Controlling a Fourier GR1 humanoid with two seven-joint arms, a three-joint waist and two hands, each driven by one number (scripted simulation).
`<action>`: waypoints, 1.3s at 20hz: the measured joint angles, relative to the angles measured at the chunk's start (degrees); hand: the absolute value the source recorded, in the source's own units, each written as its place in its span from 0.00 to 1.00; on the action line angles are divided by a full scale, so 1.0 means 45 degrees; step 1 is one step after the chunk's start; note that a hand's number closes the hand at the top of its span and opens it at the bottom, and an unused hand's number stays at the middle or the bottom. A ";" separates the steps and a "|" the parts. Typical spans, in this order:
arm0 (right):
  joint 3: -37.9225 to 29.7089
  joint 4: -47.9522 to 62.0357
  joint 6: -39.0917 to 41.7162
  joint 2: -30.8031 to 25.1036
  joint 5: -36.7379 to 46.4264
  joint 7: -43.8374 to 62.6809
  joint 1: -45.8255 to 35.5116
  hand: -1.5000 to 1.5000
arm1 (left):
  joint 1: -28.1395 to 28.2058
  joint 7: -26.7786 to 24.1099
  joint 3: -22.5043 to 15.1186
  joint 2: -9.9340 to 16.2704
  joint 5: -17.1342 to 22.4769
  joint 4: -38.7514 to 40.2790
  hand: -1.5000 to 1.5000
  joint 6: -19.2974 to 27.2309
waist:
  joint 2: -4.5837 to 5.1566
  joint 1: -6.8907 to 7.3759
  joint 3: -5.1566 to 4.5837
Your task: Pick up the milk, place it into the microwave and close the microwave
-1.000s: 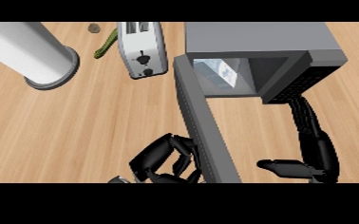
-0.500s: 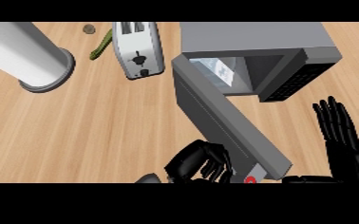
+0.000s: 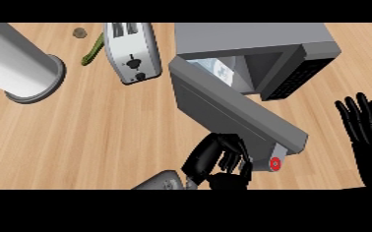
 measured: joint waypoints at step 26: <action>0.0491 -0.2114 0.2110 -0.1550 -0.3298 0.2073 -0.1037 0.00 | -0.4690 -0.1846 0.2498 -0.0140 0.5659 0.2810 1.00 0.2441 | 0.0685 -0.2287 -0.0046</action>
